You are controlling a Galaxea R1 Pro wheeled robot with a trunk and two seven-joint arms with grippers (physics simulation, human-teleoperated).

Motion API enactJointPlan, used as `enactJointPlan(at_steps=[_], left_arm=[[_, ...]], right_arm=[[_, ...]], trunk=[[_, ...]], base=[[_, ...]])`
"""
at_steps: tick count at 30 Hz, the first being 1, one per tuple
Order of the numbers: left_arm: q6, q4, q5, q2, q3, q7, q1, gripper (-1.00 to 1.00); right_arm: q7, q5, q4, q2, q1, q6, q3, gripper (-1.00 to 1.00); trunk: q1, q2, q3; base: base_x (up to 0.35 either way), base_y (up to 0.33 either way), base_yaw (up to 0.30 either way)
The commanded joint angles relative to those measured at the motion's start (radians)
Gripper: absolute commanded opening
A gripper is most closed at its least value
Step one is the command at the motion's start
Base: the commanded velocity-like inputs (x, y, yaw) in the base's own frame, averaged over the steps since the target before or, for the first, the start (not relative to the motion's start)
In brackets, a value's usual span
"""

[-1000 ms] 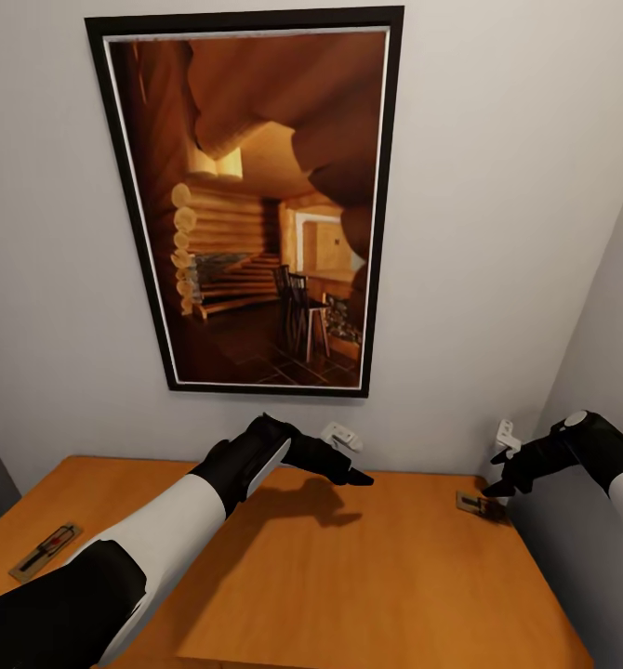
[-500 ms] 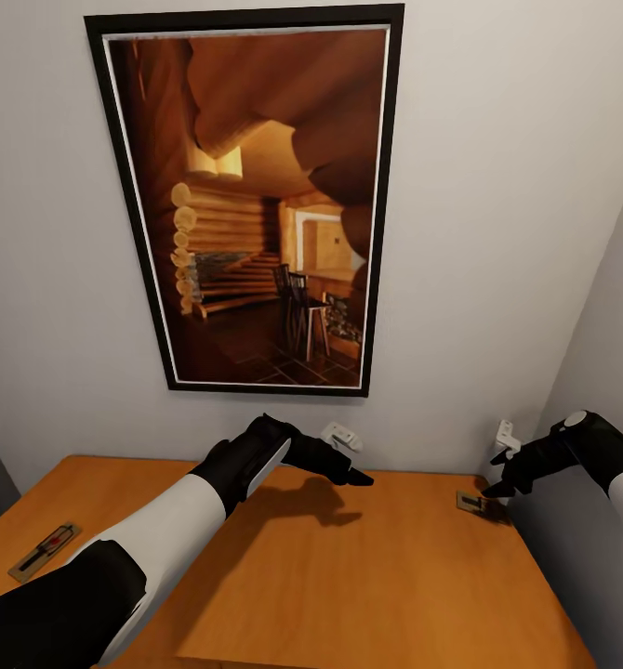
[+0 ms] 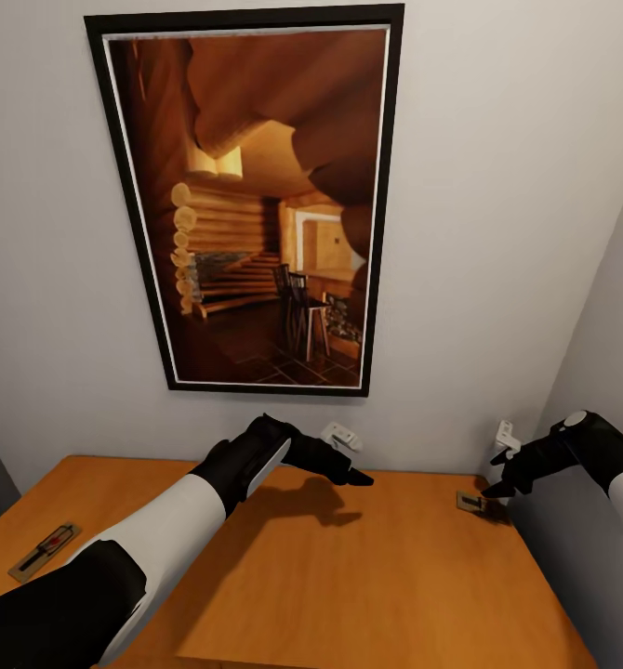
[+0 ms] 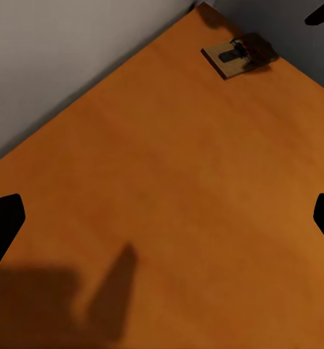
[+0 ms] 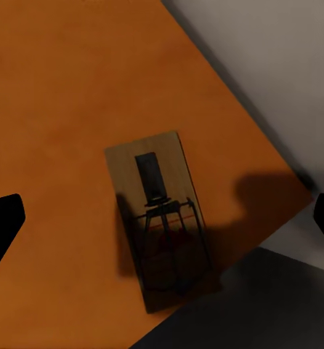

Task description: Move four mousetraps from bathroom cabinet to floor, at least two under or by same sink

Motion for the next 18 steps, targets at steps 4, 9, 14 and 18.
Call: enactJointPlan(at_steps=[4,9,14,18], left_arm=[[0.008,0.0,0.009,0.0,-0.002,0.002,-0.001,1.0],[0.008,0.0,0.009,0.0,-0.002,0.002,-0.001,1.0],[0.008,0.0,0.008,0.0,-0.002,0.002,-0.001,1.0],[0.008,0.0,0.008,0.0,-0.002,0.002,-0.001,1.0]], right_arm=[[0.005,0.0,-0.002,-0.001,-0.001,0.01,0.003,1.0],[0.005,-0.001,-0.002,-0.001,-0.001,0.008,0.002,1.0],[0.004,-0.001,-0.002,0.0,-0.001,0.006,0.002,1.0],[0.002,-0.002,-0.002,-0.001,-0.001,0.005,0.002,1.0]], trunk=[[0.0,-0.001,-0.002],[0.0,-0.001,-0.002],[0.016,-0.029,-0.014],[0.031,-0.057,-0.027]], base=[[0.0,0.0,0.0],[0.0,0.0,0.0],[0.0,0.0,0.0],[0.0,0.0,0.0]])
